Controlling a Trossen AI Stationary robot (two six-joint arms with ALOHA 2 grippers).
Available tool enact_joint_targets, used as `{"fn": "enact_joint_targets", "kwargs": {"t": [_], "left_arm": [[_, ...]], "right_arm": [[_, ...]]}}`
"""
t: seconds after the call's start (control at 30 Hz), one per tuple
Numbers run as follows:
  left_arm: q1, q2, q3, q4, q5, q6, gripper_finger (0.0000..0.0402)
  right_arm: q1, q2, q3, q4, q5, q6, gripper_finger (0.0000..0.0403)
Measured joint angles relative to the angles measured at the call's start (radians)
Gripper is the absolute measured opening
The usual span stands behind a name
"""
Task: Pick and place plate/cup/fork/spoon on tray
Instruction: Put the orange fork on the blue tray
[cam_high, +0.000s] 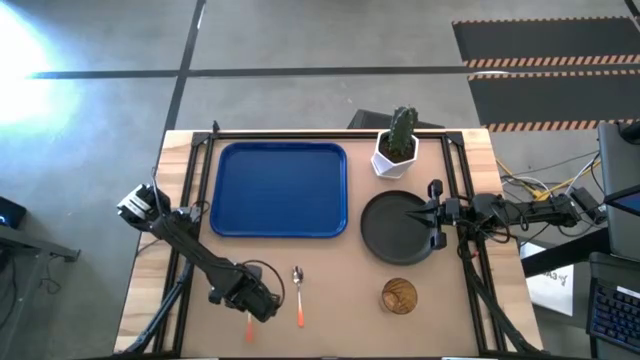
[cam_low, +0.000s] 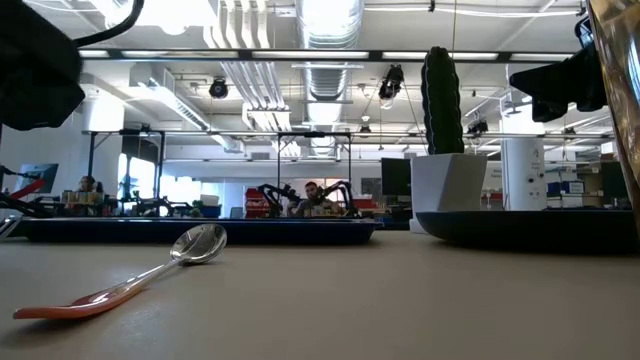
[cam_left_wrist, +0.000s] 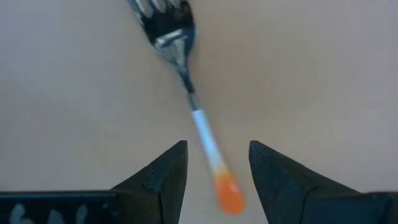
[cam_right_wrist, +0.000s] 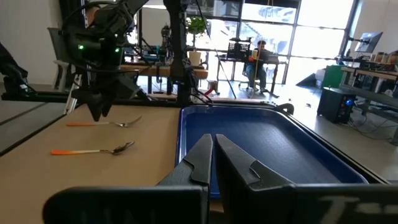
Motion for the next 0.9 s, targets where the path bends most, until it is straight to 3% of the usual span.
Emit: {"fn": "enact_joint_targets", "kwargs": {"t": [0.3, 0.67, 0.9], "left_arm": [[0.000, 0.107, 0.049, -0.001, 0.021, -0.050, 0.0154], [0.002, 0.113, 0.064, -0.118, 0.048, -0.078, 0.0154], [0.002, 0.113, 0.064, -0.111, 0.051, -0.115, 0.0154]], "right_arm": [[0.000, 0.000, 0.000, 0.000, 0.000, 0.000, 0.0009], [0.000, 0.000, 0.000, 0.000, 0.000, 0.000, 0.0009], [0.000, 0.000, 0.000, 0.000, 0.000, 0.000, 0.0009]]}}
